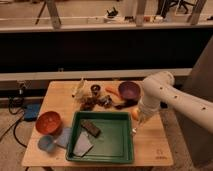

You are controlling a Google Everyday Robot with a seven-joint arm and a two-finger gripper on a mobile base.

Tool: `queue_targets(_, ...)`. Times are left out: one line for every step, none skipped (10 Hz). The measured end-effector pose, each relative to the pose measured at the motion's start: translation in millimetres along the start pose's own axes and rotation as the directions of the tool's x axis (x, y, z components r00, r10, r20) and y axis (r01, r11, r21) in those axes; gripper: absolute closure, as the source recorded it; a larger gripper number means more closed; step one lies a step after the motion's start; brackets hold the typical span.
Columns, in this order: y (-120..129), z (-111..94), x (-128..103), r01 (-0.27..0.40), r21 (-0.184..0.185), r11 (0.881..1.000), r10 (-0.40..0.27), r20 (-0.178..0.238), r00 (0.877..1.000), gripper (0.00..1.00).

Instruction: Place fork in table surface

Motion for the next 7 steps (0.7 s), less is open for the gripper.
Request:
queue_targets(11, 6, 4, 0.015, 0.000, 1.000, -0.015, 0.009, 1.000, 1.00)
queue_targets(18, 13, 7, 0.031, -0.012, 0.999, -0.031, 0.005, 1.000, 1.00)
queue_targets(21, 20, 9, 0.046, -0.027, 0.999, -0.046, -0.006, 0.999, 0.98)
queue_targets(26, 32, 10, 0.077, -0.063, 0.995, -0.078, -0.019, 0.997, 0.88)
queue_targets(28, 44, 10, 0.124, -0.096, 0.988, -0.126, -0.014, 0.992, 0.78)
queue_targets(31, 54, 12, 0.155, -0.104, 0.982, -0.156, -0.003, 0.988, 0.68)
queue_targets(38, 64, 18, 0.178, -0.105, 0.978, -0.178, 0.007, 0.984, 0.57)
